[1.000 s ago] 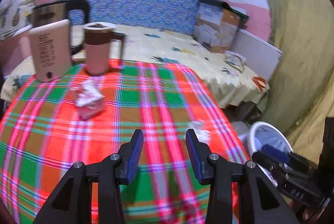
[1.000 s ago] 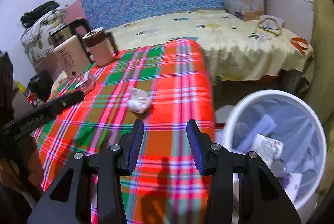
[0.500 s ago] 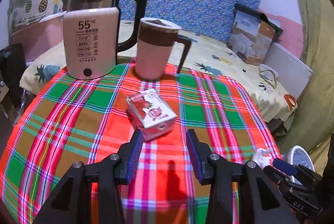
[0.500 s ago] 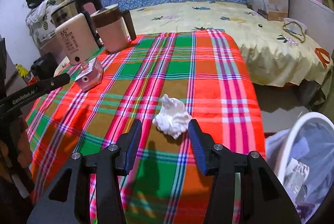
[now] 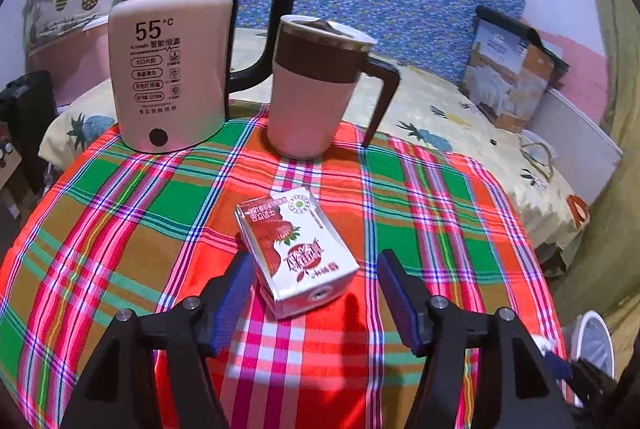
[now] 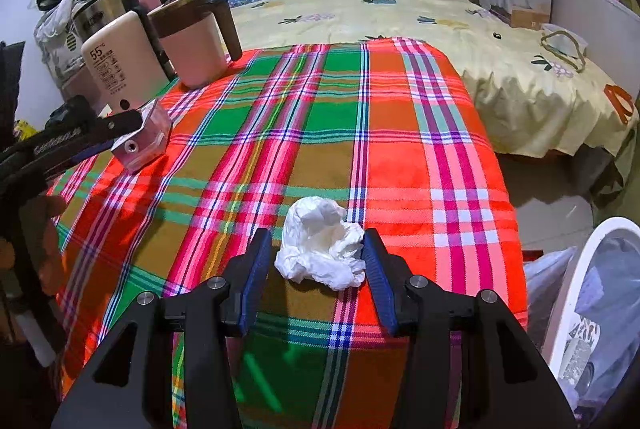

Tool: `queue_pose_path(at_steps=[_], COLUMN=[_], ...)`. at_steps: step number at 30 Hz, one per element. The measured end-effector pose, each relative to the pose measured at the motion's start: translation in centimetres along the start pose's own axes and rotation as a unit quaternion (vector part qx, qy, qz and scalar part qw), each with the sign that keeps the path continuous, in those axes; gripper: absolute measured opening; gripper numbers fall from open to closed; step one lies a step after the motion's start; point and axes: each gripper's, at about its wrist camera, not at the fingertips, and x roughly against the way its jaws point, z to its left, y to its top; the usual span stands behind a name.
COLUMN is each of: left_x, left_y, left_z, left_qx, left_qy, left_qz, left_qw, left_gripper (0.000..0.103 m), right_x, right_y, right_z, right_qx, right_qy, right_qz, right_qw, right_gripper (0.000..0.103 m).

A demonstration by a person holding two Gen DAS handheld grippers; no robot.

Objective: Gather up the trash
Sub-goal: 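Grasp the red strawberry juice box with the left gripper while the right grasps the white tissue, then carry the juice box and tissue over the bin and open both grippers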

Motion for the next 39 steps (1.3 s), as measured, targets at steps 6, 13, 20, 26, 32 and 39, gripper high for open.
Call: queue_pose_path(at_steps=[6,13,20,26,32,39], left_x=[-2.2,-3.0,-1.8,0.4,3.0,6.4], left_y=[0.1,-0.5,-1.0,-2.6,-4.8,-7.4], left_z=[-0.1,1.2,1.2,-1.0,-5.1,-12.6], left_qx=[0.001,0.013,0.011,-0.010,-0.054,-0.127], left_qy=[0.043,0.065,0.049,0.011,-0.036,-0.118], left_qz=[0.018,0.036,0.028,0.020,0.021,0.017], left_qw=[0.9989,0.9972,0.9983,0.9997,0.9977,0.9847], left_gripper=[0.065,0.056,0.055,0.055,0.055,0.055], right_x=[0.1,0.3,1.5,3.8,6.1,9.2], right_y=[0.1,0.0,-0.2,-0.8,-1.8,-3.6], right_z=[-0.1,-0.2,-0.9,-2.0,-4.1,-8.1], right_qx=[-0.005,-0.008,-0.012,-0.018,-0.036,-0.076], right_qy=[0.003,0.007,0.013,0.008,-0.005,-0.049], right_qz=[-0.004,-0.012,-0.027,-0.051,-0.075,-0.103], right_qw=[1.000,1.000,0.999,0.999,0.997,0.990], right_gripper=[0.034,0.027,0.025,0.025,0.025,0.025])
